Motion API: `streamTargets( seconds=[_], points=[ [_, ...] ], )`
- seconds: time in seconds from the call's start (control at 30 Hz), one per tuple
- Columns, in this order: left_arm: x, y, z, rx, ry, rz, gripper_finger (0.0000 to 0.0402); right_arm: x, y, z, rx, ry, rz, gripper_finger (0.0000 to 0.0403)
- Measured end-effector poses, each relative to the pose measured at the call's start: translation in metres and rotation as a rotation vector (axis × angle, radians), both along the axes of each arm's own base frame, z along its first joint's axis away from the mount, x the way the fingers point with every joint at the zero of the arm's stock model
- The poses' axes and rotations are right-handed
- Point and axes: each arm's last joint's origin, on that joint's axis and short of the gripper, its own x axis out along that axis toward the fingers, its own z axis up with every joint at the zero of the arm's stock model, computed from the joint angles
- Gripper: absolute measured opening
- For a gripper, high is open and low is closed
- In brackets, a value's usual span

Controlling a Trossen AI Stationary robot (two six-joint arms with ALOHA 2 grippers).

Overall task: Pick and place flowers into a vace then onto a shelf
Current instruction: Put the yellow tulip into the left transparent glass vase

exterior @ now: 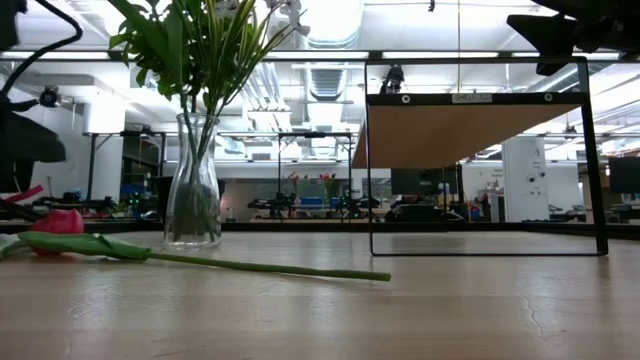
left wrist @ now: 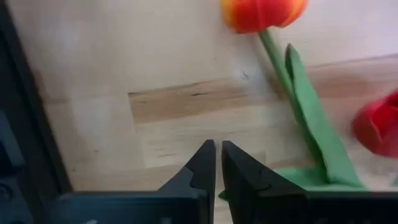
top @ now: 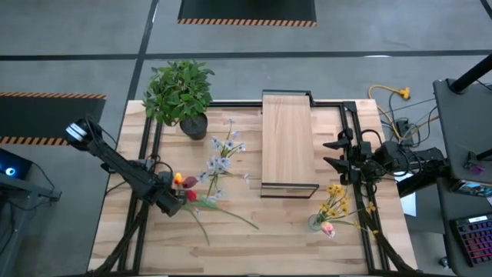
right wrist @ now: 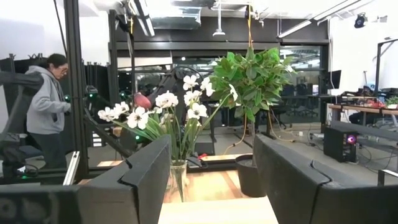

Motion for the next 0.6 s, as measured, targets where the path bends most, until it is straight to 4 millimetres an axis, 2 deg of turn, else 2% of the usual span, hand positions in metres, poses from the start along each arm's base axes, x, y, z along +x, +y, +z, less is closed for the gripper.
streamTargets(
  seconds=[0.13,0.23,0.6],
  points=[
    [-0.0041,0.0039,0.0053,0.013,-0.011,-0.026,0.0017,0.0000,0.0000,0.0000,0.001,0.000,0.001,0.0219],
    [-0.0073,0.0071,0.0072,0.043,-0.009,-0.026,0.0039,0.0000,0.0000,0.0000,0.001,0.000,0.001,0.0219],
    [-0.0015,0.0085,0.0089,0.145,-0.139,-0.011,0.0174,-0.0002,0.0000,0.0008,0.000,-0.008,0.000,0.0219]
  ],
)
